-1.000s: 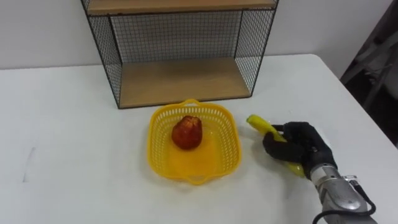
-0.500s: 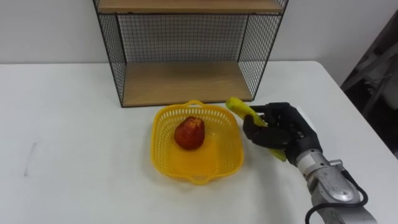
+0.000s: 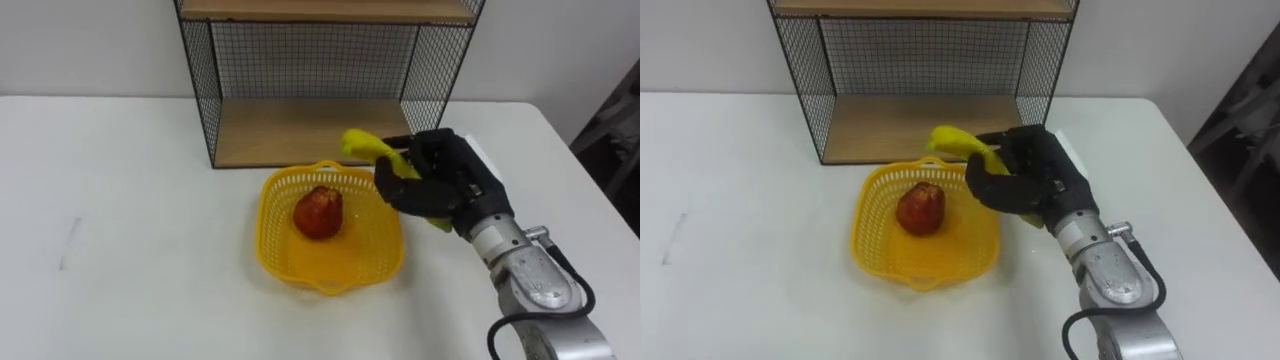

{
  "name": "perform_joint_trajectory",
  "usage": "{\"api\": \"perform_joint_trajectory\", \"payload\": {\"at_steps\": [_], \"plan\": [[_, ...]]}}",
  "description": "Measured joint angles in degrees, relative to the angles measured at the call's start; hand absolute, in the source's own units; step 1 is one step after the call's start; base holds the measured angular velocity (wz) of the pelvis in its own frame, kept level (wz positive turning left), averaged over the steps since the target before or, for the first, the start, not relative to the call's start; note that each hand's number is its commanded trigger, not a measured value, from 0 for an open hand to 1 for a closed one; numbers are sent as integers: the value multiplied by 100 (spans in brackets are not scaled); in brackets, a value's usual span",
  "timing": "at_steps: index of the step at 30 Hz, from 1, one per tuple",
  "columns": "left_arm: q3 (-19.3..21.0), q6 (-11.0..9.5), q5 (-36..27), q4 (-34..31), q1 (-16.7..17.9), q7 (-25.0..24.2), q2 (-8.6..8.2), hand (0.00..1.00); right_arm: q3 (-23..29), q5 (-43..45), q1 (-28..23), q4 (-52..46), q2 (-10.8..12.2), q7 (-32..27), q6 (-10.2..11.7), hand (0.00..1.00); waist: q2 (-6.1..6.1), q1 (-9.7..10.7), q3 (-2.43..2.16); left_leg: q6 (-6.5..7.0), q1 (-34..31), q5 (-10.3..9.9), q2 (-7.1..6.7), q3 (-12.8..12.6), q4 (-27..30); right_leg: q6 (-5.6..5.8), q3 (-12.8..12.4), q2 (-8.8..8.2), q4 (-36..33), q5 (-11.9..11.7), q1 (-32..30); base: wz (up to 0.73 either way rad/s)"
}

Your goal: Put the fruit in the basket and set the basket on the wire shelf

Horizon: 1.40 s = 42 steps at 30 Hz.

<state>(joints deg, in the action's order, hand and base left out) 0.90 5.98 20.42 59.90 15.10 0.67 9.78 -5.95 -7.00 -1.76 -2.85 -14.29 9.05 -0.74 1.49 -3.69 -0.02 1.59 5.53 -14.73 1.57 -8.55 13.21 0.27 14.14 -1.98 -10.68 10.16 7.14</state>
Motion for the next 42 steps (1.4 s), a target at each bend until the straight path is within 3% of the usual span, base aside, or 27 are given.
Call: {"api": "perform_joint_trajectory", "payload": {"at_steps": [6, 18, 19, 21, 22, 23, 42], "plan": [[-18, -11, -10, 4, -57, -1, 8, 0, -247, 752, 0, -218, 0, 161, 0, 100, 14, -50, -2, -1, 7, 2, -12, 0, -21, 0, -3, 7, 5, 0, -9, 0], [-191, -11, -66, 208, -195, 0, 40, 0, -464, 776, 2, -303, 87, 200, 0, 100, 109, -147, 11, 5, -8, 5, -18, 110, 9, 1, 17, 1, 2, 0, 37, 4], [-191, -11, -70, 208, -189, 0, 40, 0, -472, 773, 2, -303, 89, 200, 0, 91, 109, -152, 12, 5, -13, 5, -19, 116, 15, 1, 19, 0, 2, 0, 37, 0], [-191, -11, -71, 208, -190, 0, 40, 0, -528, 766, 2, -303, 89, 200, 0, 51, 109, -156, 12, 5, -20, 5, -18, 116, 32, 1, 19, 0, 2, 1, 37, 0], [-192, -11, -71, 208, -193, 0, 40, 0, -553, 766, 2, -303, 89, 201, 0, 35, 109, -155, 12, 5, -21, 5, -18, 116, 34, 1, 19, 0, 2, 1, 37, 0], [-206, -12, -71, 208, -200, 0, 41, 0, -601, 766, 2, -303, 88, 204, 0, 0, 107, -153, 13, 5, -24, 5, -18, 116, 39, 1, 18, -1, 2, 1, 37, 0], [-349, -13, -78, 207, -226, -1, 43, 0, -861, 767, 2, -297, 97, 241, -1, 0, 96, -161, 20, 5, -25, 5, -18, 120, 51, 1, 22, -4, 0, 1, 42, 0]]}}
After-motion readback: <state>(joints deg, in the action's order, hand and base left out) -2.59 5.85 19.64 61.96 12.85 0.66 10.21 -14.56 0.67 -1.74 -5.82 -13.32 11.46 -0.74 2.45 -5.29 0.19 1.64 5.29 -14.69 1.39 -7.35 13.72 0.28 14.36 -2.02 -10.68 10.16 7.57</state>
